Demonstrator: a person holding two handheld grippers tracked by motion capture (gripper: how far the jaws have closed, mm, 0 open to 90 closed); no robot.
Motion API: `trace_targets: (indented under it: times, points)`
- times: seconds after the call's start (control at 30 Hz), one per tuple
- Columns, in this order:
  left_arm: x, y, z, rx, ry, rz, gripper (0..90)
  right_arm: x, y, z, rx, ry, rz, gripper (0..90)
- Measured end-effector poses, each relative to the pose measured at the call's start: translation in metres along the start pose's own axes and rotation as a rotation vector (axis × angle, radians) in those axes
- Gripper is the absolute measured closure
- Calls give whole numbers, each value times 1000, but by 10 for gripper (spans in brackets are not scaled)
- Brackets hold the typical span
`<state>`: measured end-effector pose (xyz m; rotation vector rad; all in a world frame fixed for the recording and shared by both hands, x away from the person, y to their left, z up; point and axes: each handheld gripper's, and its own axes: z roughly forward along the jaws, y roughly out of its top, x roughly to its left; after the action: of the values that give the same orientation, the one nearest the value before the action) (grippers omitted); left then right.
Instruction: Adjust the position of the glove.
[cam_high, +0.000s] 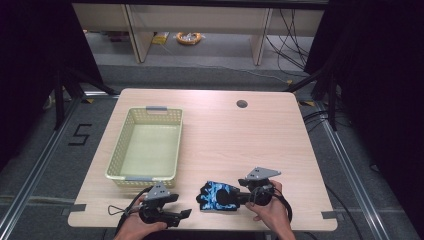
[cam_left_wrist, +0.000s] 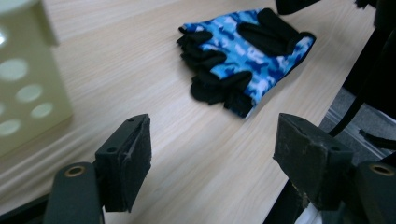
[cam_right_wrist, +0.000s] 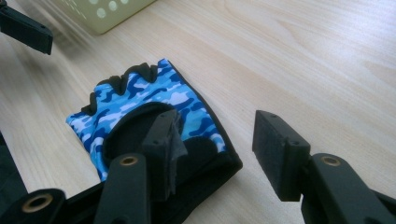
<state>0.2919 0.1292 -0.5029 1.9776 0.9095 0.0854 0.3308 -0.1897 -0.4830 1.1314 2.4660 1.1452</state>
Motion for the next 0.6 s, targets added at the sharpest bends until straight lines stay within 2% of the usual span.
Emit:
trace_targets:
  times: [0.07,0.13,0.2,0.33,0.4,0.43,0.47,0.53,0.57,0.6]
  points:
    - [-1,6,5,11,-4,8,271,-2,0,2,6,0,-2,511]
    - [-2,8,9,1,1,0,271,-3,-1,4,14,8,11,512]
    - [-5,15,19,4,-5,1,271,-3,-1,6,20,23,18,512]
    - [-6,21,28,10,-4,1,272,-3,-1,9,15,9,12,512]
    - [-7,24,33,23,4,-2,273,-4,-1,13,15,13,26,511]
    - [-7,26,39,37,6,7,273,-4,-1,13,35,18,32,511]
    - [-7,27,42,30,7,0,273,-4,-1,14,43,19,33,512]
    - [-7,27,44,36,3,-4,275,-4,-1,15,42,17,27,512]
    - [-8,28,49,49,22,0,276,-5,-2,18,58,15,18,514]
    - [-8,28,49,49,22,0,277,-6,-3,21,44,10,6,515]
